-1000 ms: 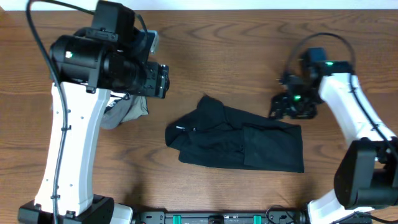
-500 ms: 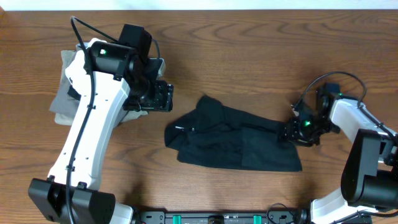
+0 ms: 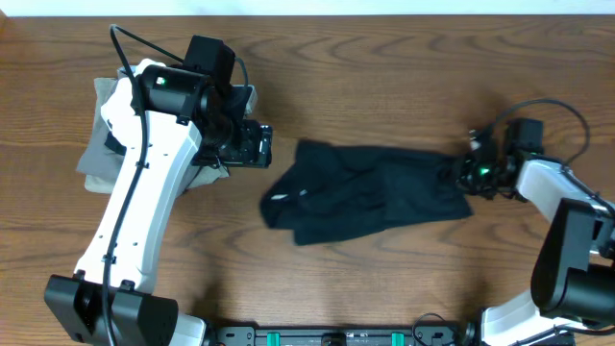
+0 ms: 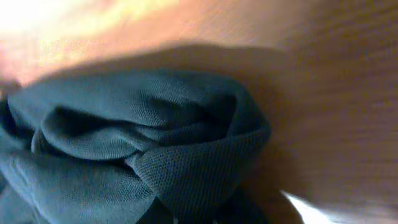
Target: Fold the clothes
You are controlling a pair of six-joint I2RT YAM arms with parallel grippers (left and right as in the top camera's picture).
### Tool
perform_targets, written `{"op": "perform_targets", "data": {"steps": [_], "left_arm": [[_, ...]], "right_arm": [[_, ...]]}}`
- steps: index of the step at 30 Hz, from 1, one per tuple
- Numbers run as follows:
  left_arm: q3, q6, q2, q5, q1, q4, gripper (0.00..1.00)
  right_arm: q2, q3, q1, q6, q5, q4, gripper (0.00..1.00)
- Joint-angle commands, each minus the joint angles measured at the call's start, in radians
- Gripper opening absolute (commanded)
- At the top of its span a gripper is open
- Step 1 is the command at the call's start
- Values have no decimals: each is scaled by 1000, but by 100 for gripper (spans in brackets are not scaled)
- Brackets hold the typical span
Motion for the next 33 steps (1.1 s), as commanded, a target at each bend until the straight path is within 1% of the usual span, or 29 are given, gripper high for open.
{"op": "perform_targets", "data": {"steps": [1, 2, 3, 5, 6, 8, 12, 15, 19, 23, 28, 30, 33], "left_arm": [[-48, -30, 8, 79, 4, 18, 85], [-71, -33, 8, 109, 3, 36, 85], [-109, -35, 8, 142, 1, 67, 85], [-178, -74, 8, 166, -2, 126, 86], [-218, -104, 8, 166, -4, 159, 89], [-299, -157, 8, 169, -5, 235, 94], [-462, -176, 8, 230, -5, 455, 98], [-555, -230, 10, 229, -4, 585, 100], [-630, -249, 14, 230, -4, 706, 98], [-642, -259, 77, 256, -4, 761, 98], [-642, -259, 225, 430, -2, 879, 98], [-642, -275, 269, 486, -2, 932, 98], [-642, -288, 315, 613, -5, 1035, 98]], "right_arm": [[2, -4, -55, 166, 63, 15, 1], [2, -4, -59, 183, 63, 9, 1], [2, -4, -62, 204, 71, -3, 8], [1, -4, -64, 232, 103, -21, 35], [1, -4, -66, 233, 116, -23, 44], [0, -3, -74, 222, 125, -26, 54], [-18, 2, -113, 155, 117, -43, 58], [-66, 10, -156, 78, 75, -86, 58], [-158, 15, -200, -13, 18, -138, 59], [-269, 15, -209, -39, 1, -178, 61], [-380, 15, -207, -45, 0, -183, 63], [-404, 15, -207, -49, -3, -185, 64], [-420, 15, -207, -50, -14, -191, 64]]}}
